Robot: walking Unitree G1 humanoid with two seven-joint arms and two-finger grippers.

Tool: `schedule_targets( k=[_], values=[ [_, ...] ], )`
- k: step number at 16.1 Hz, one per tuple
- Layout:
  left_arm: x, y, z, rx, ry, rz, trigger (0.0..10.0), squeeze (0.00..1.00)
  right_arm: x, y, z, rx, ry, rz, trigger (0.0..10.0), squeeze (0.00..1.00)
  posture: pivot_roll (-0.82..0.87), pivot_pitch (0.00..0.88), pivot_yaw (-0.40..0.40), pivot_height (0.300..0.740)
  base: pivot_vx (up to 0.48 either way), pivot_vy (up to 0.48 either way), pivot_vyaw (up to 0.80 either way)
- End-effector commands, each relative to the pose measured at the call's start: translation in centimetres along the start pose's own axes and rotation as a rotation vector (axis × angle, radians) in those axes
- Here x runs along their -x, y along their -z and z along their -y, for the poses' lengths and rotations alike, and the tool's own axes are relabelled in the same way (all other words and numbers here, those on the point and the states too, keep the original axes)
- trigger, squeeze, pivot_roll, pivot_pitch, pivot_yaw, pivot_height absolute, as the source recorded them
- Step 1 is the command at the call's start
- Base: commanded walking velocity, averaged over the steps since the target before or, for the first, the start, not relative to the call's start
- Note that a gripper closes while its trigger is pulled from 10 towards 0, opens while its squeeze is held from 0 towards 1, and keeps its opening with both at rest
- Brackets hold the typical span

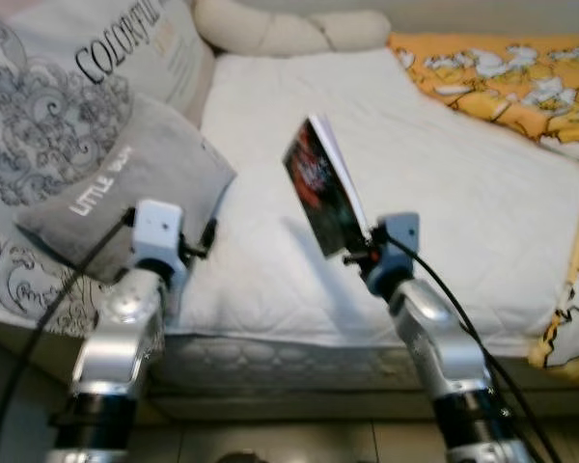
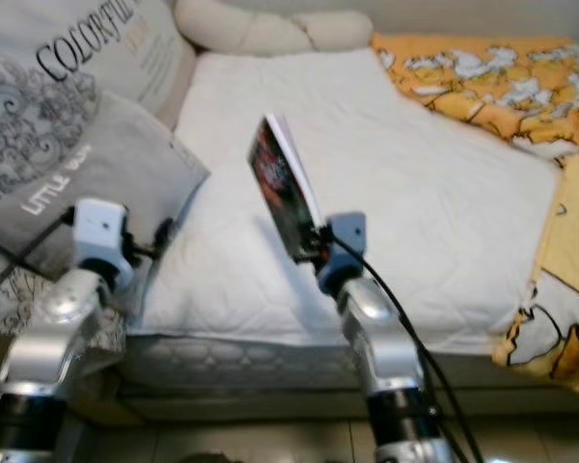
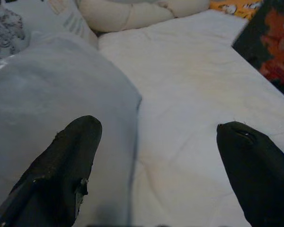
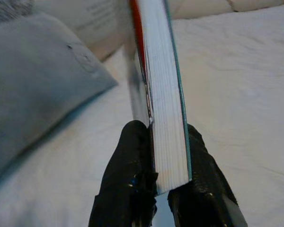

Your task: Clean up the room

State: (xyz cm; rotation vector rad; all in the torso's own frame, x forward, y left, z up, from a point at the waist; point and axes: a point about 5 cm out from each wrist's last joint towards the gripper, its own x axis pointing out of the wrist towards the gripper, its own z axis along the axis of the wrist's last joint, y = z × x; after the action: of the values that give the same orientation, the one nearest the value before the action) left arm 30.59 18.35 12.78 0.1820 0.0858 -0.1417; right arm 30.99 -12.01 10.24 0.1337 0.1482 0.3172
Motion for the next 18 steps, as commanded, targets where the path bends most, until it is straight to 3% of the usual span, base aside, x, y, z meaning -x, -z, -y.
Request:
schedule_targets(
  k=[1,18],
  values=[
    [0.01,-0.22,-0.44,-0.011,-0.002,0.001,10.0,0.22,-0.11,-1.3,0.11,-0.011,0.002,0.064,10.0,0.0,0.07,0.0,0.014,0.74,0.24,0.0,0.0],
    [0.09,-0.45,-0.28,-0.007,0.012,-0.001,10.0,0.26,-0.1,-1.13,0.2,0.016,-0.001,0.049,10.0,0.0,0.08,0.0,0.015,0.74,0.309,0.0,0.06]
  ],
)
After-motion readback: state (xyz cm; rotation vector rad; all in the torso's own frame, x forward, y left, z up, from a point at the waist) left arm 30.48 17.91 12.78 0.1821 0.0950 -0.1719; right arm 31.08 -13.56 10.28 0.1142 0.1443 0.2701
